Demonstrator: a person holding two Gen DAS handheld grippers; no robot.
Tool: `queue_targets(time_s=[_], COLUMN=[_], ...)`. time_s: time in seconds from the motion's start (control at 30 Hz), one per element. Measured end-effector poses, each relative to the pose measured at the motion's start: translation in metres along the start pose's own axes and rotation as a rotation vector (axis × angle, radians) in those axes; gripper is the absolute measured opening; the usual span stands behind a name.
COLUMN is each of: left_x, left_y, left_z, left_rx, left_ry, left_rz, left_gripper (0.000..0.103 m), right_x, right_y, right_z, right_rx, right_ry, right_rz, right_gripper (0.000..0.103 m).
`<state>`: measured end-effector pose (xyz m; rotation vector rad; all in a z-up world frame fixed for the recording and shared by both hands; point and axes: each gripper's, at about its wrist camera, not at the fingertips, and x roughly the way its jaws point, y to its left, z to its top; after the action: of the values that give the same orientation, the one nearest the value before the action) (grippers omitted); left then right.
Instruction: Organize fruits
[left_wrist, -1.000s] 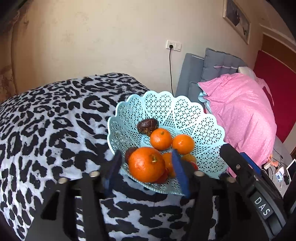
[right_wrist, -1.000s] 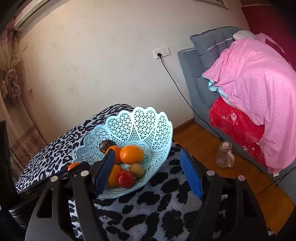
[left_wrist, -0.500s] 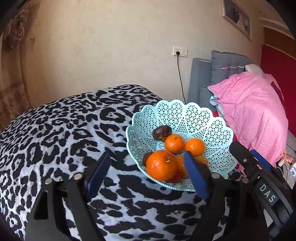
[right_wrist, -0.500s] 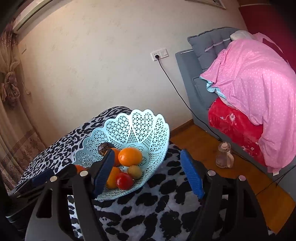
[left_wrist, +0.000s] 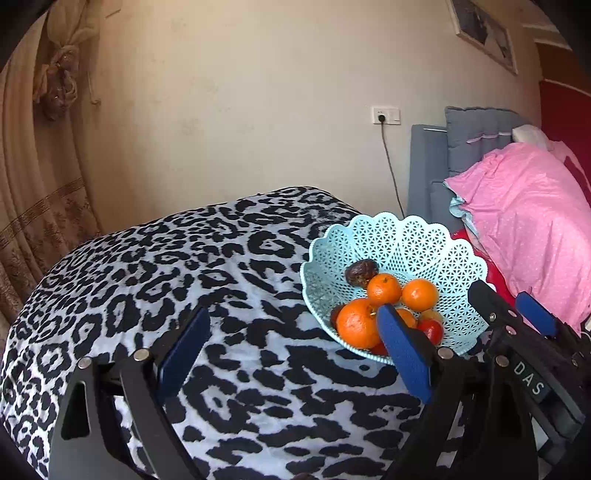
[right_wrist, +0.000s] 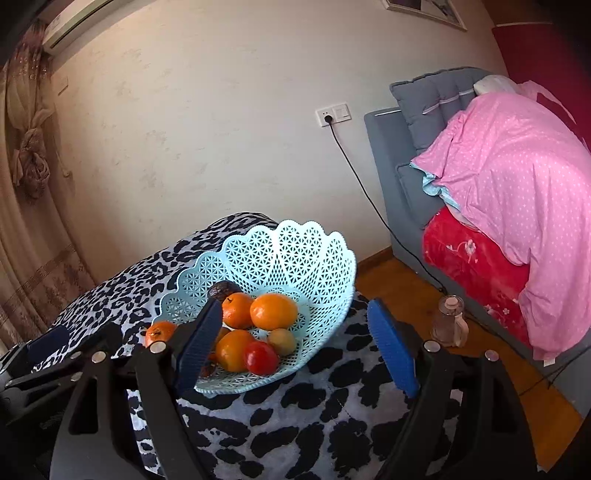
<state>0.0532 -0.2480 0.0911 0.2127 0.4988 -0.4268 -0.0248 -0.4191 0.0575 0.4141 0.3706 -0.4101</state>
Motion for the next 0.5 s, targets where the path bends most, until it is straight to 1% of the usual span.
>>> queue_targets(time_s=[0.17,0.27,0.33,0.43,0.5], left_x=[-0.009,-0.015,-0.02,-0.027,-0.031], left_y=[0.01,0.017,0.022,0.029,0.033], left_z=[-0.004,-0.005,-0.006,-0.008,-0.01], left_rx=[-0.026,-0.044,-0.06,-0.078,-0.085], left_ry=[-0.003,-0.006,-0.01,-0.014,-0.018], left_rz=[0.043,0.059,0.07,0.083,0.094], left_gripper=[0.091,0.091,0.091,0.092,0.093], right_x=[0.002,0.0,-0.001,-0.001,0.0], right_y=[0.013,0.022,0.027,0.031,0.034], right_z=[-0.002,-0.005,-0.006,-0.007,-0.006], right_rx=[-0.061,-0.105,-0.132,-0.151,-0.161], right_ry=[0.014,0.008,0.005,0.02,0.042], right_rz=[0.028,0.043,0.055,0.076,0.094], right_gripper=[0.083,0.087,0.087,0.088,0.091])
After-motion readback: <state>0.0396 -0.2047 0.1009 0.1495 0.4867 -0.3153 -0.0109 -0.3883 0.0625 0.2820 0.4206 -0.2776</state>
